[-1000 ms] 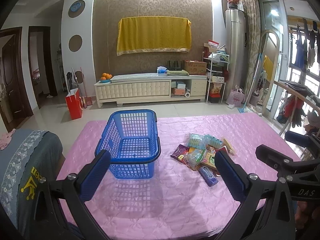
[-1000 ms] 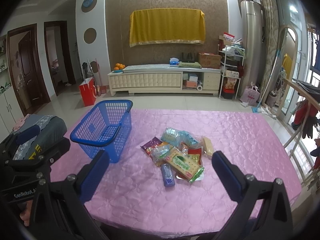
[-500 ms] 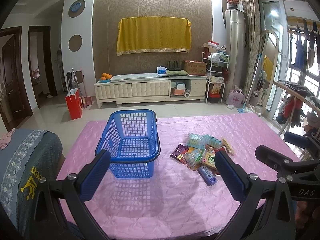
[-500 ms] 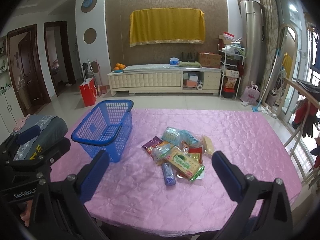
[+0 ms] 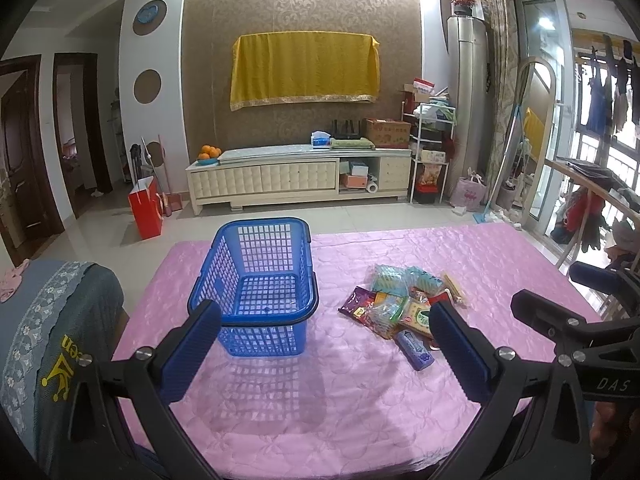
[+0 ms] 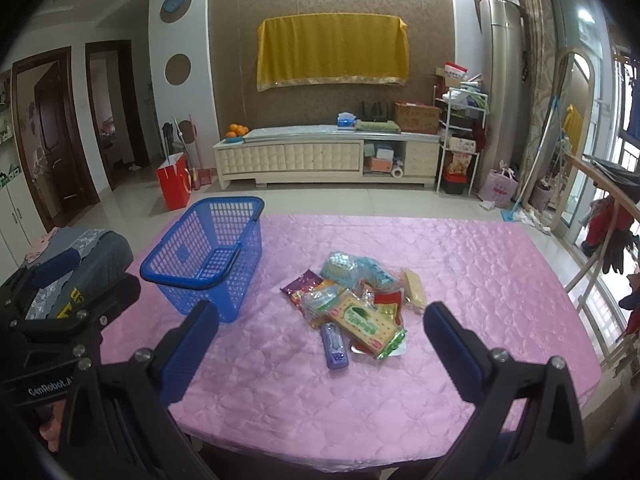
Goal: Organize snacks
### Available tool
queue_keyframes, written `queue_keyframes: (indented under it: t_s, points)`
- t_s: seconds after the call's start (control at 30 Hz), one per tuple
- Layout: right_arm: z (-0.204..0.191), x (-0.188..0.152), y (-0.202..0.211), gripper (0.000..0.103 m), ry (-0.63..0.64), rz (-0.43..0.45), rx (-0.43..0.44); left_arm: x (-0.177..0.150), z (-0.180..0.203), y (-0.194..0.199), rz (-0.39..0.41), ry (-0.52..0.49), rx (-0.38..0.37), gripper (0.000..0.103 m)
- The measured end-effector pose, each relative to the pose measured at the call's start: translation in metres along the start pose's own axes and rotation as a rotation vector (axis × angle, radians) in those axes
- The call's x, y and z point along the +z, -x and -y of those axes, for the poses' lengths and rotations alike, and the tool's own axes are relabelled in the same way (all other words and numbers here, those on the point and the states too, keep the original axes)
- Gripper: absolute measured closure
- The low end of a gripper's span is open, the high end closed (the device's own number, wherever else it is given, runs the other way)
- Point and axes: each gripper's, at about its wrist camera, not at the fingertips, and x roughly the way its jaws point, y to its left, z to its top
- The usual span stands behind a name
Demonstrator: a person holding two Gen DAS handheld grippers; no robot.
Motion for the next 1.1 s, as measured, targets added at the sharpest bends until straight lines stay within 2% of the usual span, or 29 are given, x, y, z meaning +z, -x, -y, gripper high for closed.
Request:
queue_keyframes:
  t_s: [0.17,0.3,0.4,0.47,0.6,0.77,0.9,1.1]
  points:
    - [0.005,0.003,-0.007,0.0,0.023,0.008,-0.045,0.002,0.005,-0.012,-0.022,0.012,-0.037,0.0]
    - [0.012,0.003,-0.015,0.0,0.051,0.03,-0.094,0.003,0.014,-0.023,-0.028,-0.01,-0.018,0.0]
    - [0.026,0.003,-0.024,0.0,0.051,0.052,-0.141,0.003,0.022,-0.04,-0.063,-0.003,-0.017,0.0]
    - [0.039,0.003,-0.039,0.0,0.039,0.005,-0.117,0.001,0.028,-0.052,-0.093,0.008,-0.036,0.0]
    - [0.058,0.0,-0.065,0.0,0.011,-0.089,-0.016,-0.006,0.037,-0.081,-0.164,0.033,-0.051,0.0]
    - [0.072,-0.01,-0.103,0.0,0.07,-0.189,0.082,-0.02,0.044,-0.116,-0.253,0.101,-0.059,0.0]
    - [0.083,-0.019,-0.136,0.0,0.077,-0.263,0.131,-0.037,0.049,-0.146,-0.334,0.115,-0.057,0.0]
    - [0.082,-0.031,-0.183,0.0,0.197,-0.324,0.172,-0.06,0.055,-0.182,-0.439,0.134,-0.073,0.0]
